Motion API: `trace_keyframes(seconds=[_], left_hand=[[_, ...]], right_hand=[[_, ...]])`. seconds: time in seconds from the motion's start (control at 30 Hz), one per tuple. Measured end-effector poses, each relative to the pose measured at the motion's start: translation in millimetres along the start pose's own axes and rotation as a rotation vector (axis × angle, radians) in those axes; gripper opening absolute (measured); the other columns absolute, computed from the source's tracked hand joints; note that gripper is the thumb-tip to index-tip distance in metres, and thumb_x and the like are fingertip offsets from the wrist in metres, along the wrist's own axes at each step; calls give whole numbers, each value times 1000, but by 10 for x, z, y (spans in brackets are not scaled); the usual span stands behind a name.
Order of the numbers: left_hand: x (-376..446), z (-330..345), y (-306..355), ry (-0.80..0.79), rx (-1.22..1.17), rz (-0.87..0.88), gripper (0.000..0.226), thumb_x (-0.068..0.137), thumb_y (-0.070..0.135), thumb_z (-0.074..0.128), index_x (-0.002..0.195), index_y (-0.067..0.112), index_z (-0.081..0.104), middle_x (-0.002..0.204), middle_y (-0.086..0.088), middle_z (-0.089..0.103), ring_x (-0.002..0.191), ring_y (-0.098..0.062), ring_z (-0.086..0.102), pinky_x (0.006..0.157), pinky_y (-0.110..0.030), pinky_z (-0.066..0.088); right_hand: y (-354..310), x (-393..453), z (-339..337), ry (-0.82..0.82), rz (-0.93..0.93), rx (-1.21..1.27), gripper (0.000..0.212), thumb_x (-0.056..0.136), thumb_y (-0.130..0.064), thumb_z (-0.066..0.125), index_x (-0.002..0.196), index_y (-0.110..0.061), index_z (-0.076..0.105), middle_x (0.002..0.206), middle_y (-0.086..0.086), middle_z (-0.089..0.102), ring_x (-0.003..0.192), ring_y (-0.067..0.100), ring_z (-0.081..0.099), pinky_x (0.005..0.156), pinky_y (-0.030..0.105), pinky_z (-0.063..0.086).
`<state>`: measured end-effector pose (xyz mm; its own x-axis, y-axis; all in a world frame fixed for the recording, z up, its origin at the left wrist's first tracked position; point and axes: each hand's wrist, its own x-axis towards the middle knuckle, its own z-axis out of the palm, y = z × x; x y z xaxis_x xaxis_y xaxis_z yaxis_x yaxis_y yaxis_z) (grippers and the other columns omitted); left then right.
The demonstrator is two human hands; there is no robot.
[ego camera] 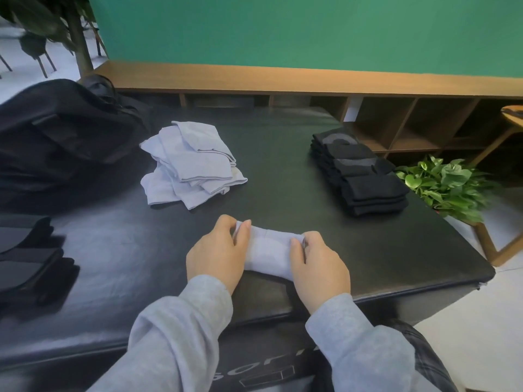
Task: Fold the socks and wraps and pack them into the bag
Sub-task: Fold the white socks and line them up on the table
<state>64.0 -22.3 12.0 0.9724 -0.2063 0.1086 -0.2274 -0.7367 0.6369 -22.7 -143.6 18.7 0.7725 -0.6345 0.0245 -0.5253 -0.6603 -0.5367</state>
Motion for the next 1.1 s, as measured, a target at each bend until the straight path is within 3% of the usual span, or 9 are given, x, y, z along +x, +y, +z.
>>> trace_keyframes(seconds=[0.2,0.3,0.37,0.57,0.73,0.83,0.9,0.97,1.1], left_hand=[[-16,26,-30,49,-27,28,23,87,49,44,100,30,42,81,7,54,86,-17,52,72,-34,43],[-5,28,-39,59,-92,99,23,86,37,52,105,26,47,86,10,51,94,-16,44,85,-34,38],[15,31,-40,62,-84,104,18,87,35,51,103,26,49,88,10,53,94,-16,44,87,-33,35],[49,60,-76,83,-100,79,9,90,24,47,98,26,51,91,10,56,95,-17,47,87,-33,35],[137,62,-177,133,78,161,23,87,9,52,106,21,54,110,4,53,106,-19,37,88,-35,30],[213,82,-191,171,199,314,30,76,3,64,102,17,58,115,-3,54,111,-19,32,93,-39,26],[282,115,-171,173,251,433,34,69,1,68,98,14,59,119,-7,55,119,-22,35,99,-41,21],[361,131,-150,179,284,479,31,71,3,64,99,13,58,124,-8,54,126,-23,32,105,-40,13],[486,151,-121,218,296,417,32,77,14,59,108,11,56,135,-9,47,135,-23,23,111,-35,-1]], right_hand=[[14,22,30,54,-1,91,5,97,-26,39,100,-27,42,95,-8,52,87,12,47,72,27,40],[4,-14,53,333,-260,88,27,84,1,50,104,-17,56,97,-5,50,88,11,38,73,28,42],[-22,-61,100,412,-455,73,28,74,2,51,93,-16,61,91,-1,56,81,16,43,67,26,41],[22,-91,271,251,-572,-20,26,80,-40,46,88,-29,68,85,-15,60,76,15,49,59,29,48],[116,153,207,385,-525,-160,15,75,-29,60,83,-36,70,79,-18,62,77,11,37,64,28,25],[222,468,158,380,-498,-141,26,64,-7,75,81,-26,73,78,-11,67,79,15,45,67,26,29],[195,703,93,259,-437,-48,20,75,-3,65,88,-16,73,90,0,66,80,17,52,67,17,37],[178,962,86,115,-361,-47,24,88,-11,47,100,-11,69,106,5,55,85,15,46,66,9,29],[106,1337,127,144,-420,-67,35,86,3,44,111,-8,67,113,11,60,107,27,51,83,24,34]])
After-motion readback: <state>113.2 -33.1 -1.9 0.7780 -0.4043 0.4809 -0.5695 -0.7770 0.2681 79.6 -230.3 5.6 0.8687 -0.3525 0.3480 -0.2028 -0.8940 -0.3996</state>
